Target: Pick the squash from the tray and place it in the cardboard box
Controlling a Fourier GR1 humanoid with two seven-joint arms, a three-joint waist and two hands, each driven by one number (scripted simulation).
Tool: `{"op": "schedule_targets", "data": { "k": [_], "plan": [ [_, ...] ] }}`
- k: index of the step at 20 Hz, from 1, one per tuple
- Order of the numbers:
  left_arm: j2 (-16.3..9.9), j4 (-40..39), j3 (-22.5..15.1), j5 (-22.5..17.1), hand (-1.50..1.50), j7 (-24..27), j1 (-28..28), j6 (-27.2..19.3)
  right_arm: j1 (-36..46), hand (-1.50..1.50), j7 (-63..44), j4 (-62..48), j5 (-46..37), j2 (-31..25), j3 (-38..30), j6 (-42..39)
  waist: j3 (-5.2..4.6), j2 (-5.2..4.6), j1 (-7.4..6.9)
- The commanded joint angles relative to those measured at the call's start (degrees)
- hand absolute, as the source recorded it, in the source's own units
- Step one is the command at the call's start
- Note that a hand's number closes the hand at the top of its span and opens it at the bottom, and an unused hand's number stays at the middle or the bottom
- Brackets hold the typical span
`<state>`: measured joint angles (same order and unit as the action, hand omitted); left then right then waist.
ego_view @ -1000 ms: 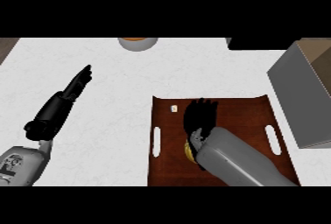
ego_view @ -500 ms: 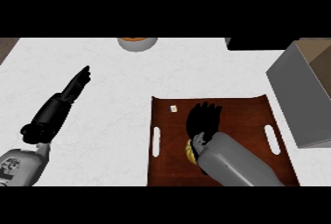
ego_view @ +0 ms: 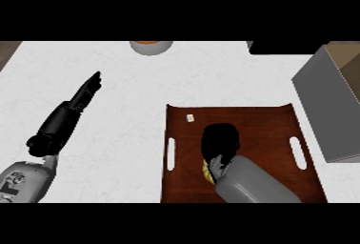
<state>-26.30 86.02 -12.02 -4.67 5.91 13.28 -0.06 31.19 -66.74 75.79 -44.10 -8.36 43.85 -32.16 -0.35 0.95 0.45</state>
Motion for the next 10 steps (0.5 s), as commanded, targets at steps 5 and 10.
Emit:
{"op": "schedule_targets", "data": {
  "k": [5,10],
  "plan": [
    [1.48,2.98,0.26,1.43,0.0,-0.46,-1.97,-0.12,-1.15,1.5,-5.51,-1.53,-10.47,3.28,3.69,-2.08,0.34,-0.81,-0.81],
    [1.03,-0.05,1.17,-0.06,0.0,-0.18,1.11,2.75,8.74,1.5,9.64,-3.9,-10.76,-2.4,-11.7,10.53,0.5,-1.78,-1.44]
  ]
}}
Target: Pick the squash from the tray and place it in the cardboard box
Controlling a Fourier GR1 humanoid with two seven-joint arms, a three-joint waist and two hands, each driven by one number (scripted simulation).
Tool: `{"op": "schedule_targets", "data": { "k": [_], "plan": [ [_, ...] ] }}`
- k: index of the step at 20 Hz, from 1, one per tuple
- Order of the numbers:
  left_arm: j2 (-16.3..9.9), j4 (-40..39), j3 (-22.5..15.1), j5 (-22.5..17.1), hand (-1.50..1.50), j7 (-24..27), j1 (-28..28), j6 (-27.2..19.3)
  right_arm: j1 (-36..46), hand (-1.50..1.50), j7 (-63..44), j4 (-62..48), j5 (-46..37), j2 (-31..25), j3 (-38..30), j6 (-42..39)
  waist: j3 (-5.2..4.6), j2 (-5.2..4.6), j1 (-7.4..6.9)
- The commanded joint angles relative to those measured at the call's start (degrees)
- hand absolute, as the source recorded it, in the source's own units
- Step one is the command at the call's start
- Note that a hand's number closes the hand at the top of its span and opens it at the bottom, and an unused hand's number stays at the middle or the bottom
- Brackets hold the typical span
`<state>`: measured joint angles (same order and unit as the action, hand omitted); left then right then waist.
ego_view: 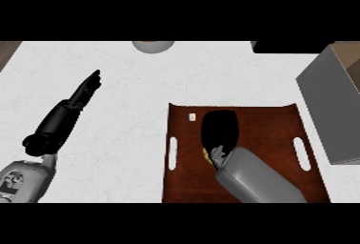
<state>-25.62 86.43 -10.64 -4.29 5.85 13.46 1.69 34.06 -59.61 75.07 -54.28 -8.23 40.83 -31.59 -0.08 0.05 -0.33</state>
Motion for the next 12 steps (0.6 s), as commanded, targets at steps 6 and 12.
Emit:
{"op": "schedule_targets", "data": {
  "k": [6,12],
  "plan": [
    [1.52,0.71,-1.27,0.69,0.0,-1.27,2.45,0.0,13.8,1.5,14.18,-8.89,1.7,-6.89,-24.09,24.65,0.33,-1.72,-2.48],
    [2.13,-1.51,-1.26,1.61,0.0,0.51,2.24,1.32,27.06,1.5,18.21,-24.42,-3.86,-6.28,-25.45,30.67,0.07,-0.83,-2.04]
  ]
}}
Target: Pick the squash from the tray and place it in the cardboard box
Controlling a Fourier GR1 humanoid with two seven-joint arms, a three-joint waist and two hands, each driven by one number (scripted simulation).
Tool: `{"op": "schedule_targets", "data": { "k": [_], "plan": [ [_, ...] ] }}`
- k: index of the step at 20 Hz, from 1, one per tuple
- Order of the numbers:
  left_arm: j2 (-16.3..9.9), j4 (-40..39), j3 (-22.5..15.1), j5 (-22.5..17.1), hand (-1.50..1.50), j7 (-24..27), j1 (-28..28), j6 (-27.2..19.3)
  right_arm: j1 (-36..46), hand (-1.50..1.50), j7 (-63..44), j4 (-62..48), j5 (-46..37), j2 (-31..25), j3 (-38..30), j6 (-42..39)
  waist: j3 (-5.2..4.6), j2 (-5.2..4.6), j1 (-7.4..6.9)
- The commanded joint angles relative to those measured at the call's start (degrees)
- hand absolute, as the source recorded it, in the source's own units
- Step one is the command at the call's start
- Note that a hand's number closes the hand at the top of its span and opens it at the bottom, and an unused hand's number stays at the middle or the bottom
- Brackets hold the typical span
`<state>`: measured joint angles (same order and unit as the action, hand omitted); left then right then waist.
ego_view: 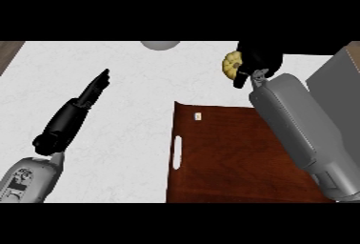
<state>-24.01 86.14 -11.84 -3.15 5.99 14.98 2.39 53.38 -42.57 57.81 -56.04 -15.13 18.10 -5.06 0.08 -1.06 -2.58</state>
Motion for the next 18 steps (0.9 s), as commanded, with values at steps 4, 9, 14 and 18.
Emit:
{"op": "schedule_targets", "data": {
  "k": [4,9,14,18],
  "plan": [
    [-1.14,-2.56,2.44,-0.04,0.0,0.56,1.36,1.47,11.13,1.5,-6.42,-9.64,-5.72,-0.16,-6.09,10.07,-0.12,0.46,0.73],
    [1.25,-0.71,0.63,1.22,0.0,-0.84,-0.39,-0.43,10.7,1.5,-12.79,-9.25,-6.9,-5.44,-12.95,19.29,-0.06,0.75,1.84],
    [0.41,-3.25,3.24,0.45,0.0,0.09,0.9,1.35,10.68,1.5,-12.73,-11.92,-7.78,-10.73,-16.82,20.67,-0.08,0.86,2.19],
    [-0.83,0.07,4.34,-0.61,0.0,-1.4,-1.29,3.18,10.52,1.5,-10.45,-11.87,-5.76,-15.71,-20.67,17.84,-0.07,1.11,2.06]
  ]
}}
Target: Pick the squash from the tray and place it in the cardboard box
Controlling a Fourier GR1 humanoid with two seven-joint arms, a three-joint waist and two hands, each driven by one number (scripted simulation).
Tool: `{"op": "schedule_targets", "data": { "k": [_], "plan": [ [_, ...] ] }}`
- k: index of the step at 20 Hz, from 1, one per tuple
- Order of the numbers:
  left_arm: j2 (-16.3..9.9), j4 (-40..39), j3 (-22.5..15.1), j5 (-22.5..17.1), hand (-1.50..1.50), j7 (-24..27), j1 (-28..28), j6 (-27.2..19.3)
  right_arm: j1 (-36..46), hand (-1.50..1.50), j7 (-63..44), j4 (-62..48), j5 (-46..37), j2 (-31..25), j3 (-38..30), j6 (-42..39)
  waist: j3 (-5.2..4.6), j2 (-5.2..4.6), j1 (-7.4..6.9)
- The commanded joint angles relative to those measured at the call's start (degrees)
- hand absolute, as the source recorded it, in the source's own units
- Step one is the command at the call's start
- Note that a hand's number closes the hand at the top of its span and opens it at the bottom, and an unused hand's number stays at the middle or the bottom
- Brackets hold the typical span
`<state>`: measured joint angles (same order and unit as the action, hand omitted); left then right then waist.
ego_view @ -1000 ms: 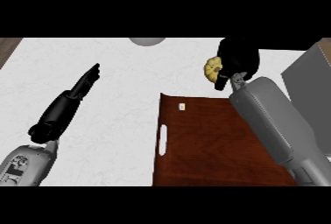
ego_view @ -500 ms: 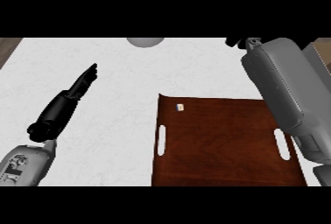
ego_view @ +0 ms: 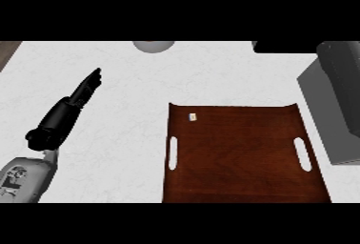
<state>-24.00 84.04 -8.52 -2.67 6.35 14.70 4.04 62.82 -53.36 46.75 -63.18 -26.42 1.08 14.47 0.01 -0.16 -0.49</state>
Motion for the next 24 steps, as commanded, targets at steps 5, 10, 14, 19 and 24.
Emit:
{"op": "schedule_targets", "data": {
  "k": [5,10,14,19,24],
  "plan": [
    [0.76,5.08,0.43,1.35,0.0,-1.77,-2.71,-0.22,-6.63,1.5,6.21,-1.65,3.41,-7.81,-4.92,-4.62,0.01,0.29,0.36],
    [1.82,4.82,-0.37,2.25,0.0,-2.41,-2.5,-0.63,-6.02,1.5,8.95,-7.85,10.97,-11.31,-10.57,-16.66,0.03,0.15,0.1],
    [0.6,1.74,2.66,0.15,0.0,-1.25,-1.06,2.22,-12.01,1.5,14.18,-6.18,14.66,-13.46,-12.5,-21.05,-0.01,0.25,1.02],
    [1.14,4.3,2.94,0.56,0.0,-2.53,-2.43,1.95,-16.26,1.5,13.37,-5.89,17.85,-13.88,-13.73,-29.41,-0.02,0.49,1.01],
    [1.81,1.47,3.29,1.78,0.0,-1.66,-1.93,2.97,-19.56,-1.5,20.47,-0.87,23.57,-14.54,-16.06,-34.98,-0.04,0.36,1.21]
  ]
}}
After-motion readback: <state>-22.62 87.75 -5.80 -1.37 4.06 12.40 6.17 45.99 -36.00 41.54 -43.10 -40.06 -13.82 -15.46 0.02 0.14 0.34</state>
